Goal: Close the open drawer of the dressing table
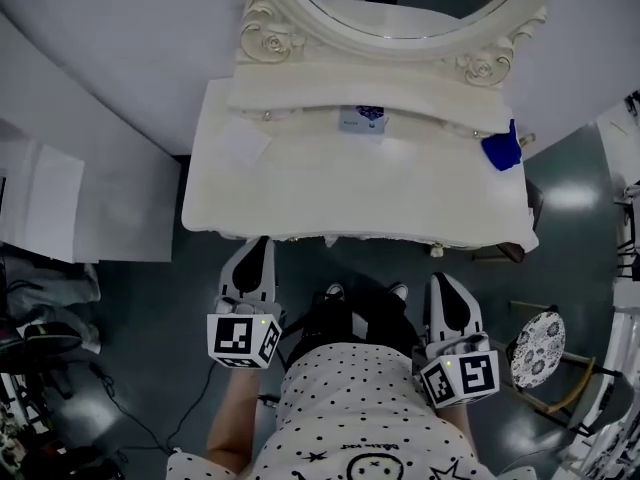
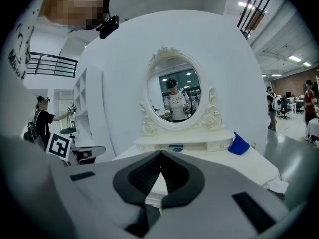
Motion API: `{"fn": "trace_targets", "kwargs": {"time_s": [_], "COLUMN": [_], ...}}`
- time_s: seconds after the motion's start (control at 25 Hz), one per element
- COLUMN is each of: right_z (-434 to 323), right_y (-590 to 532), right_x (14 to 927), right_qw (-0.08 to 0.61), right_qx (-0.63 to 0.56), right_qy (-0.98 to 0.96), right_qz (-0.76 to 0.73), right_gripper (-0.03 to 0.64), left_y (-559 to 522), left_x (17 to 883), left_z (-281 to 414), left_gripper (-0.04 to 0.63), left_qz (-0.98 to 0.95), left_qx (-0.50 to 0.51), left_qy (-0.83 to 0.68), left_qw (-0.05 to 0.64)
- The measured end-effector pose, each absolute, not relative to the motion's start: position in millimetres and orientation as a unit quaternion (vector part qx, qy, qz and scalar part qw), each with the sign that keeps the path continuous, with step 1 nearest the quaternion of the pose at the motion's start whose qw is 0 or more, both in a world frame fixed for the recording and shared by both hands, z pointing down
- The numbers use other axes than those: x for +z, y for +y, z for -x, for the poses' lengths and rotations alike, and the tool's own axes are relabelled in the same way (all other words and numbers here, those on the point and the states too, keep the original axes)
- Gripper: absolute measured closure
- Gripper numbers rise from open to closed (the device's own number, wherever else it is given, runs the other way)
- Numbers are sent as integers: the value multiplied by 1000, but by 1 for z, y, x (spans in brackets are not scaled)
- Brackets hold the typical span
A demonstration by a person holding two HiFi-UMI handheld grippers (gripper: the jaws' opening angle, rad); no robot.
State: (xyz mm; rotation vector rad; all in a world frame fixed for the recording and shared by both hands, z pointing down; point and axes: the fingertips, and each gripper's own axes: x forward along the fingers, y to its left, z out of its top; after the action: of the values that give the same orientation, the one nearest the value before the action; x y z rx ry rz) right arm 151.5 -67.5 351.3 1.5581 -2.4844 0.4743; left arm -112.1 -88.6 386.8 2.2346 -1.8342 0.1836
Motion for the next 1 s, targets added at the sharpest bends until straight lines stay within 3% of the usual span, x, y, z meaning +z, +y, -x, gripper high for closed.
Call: {"fn": "trace_targets", "kwargs": {"time_s": [0.4, 1.0], "right_z": [-132, -136], "right_y": [-76, -72], "right_x": [332, 330], "right_qw": [56, 62], "right_qx": [142, 136], "right_qy": [-851, -848], "right_qz": [-502, -509], "right_gripper": [609, 609], "left_y": [-54, -36], "left_x": [303, 317], "left_z": [104, 89], "left_gripper": [586, 586], "left_qz": [-767, -763], "left_qx": [20, 13], "left_qy": [-640, -643], "left_qw": [48, 66]}}
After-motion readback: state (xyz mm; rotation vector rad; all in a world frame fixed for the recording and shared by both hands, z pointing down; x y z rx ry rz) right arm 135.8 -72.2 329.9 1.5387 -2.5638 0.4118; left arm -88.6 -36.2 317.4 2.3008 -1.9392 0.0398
